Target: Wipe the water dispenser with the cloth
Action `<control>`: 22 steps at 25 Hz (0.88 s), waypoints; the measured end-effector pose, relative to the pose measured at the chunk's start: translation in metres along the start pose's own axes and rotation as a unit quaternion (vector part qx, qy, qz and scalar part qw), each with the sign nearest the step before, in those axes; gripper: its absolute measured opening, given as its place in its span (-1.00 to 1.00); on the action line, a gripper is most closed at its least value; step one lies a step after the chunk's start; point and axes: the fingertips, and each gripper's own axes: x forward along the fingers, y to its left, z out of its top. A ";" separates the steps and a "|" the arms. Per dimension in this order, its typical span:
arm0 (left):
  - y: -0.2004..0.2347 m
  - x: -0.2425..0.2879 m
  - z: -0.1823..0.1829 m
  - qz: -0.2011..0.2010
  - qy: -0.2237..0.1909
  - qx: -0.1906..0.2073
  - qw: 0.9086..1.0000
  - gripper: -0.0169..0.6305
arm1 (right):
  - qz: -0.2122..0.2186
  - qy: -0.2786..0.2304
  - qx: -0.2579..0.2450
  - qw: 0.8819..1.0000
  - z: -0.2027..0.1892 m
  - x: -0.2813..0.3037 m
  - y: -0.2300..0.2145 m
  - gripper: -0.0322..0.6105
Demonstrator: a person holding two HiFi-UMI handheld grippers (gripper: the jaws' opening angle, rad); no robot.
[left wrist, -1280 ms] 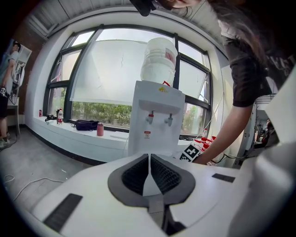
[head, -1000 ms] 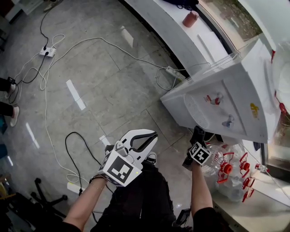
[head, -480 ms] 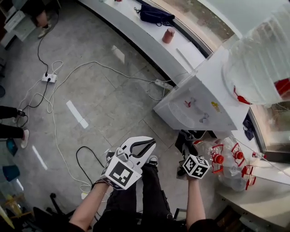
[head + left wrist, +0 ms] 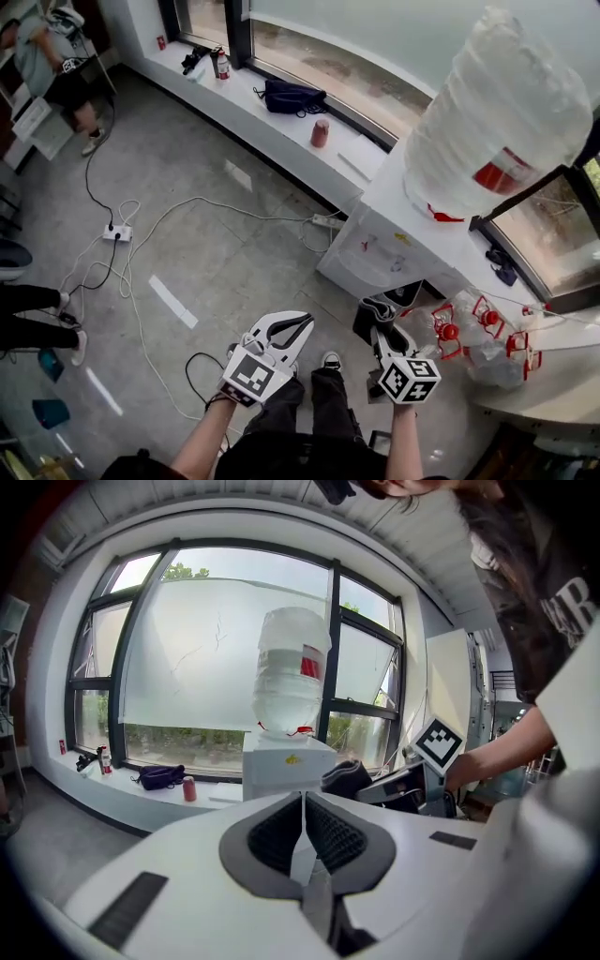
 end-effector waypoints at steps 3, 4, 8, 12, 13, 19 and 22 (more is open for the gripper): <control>-0.009 -0.020 0.007 0.000 0.005 -0.003 1.000 -0.89 | 0.006 -0.014 -0.010 1.000 0.011 -0.031 0.024 -0.58; -0.012 -0.028 0.010 -0.001 0.006 -0.004 1.000 -0.89 | 0.005 -0.017 -0.015 1.000 0.014 -0.043 0.029 -0.58; -0.023 -0.050 0.024 -0.006 0.007 -0.001 1.000 -0.89 | -0.008 -0.043 -0.021 0.999 0.026 -0.080 0.041 -0.58; -0.043 -0.049 0.036 -0.032 0.001 0.003 0.999 -0.89 | -0.030 -0.065 -0.018 0.997 0.034 -0.112 0.036 -0.58; -0.050 -0.047 0.039 -0.040 0.000 0.003 0.999 -0.89 | -0.034 -0.069 -0.016 0.997 0.035 -0.120 0.035 -0.58; -0.105 -0.027 0.048 -0.108 0.007 0.026 0.994 -0.89 | -0.057 -0.093 0.008 0.994 0.029 -0.163 0.024 -0.58; -0.137 -0.021 0.053 -0.138 0.006 0.042 0.990 -0.89 | -0.067 -0.103 0.015 0.992 0.021 -0.187 0.019 -0.58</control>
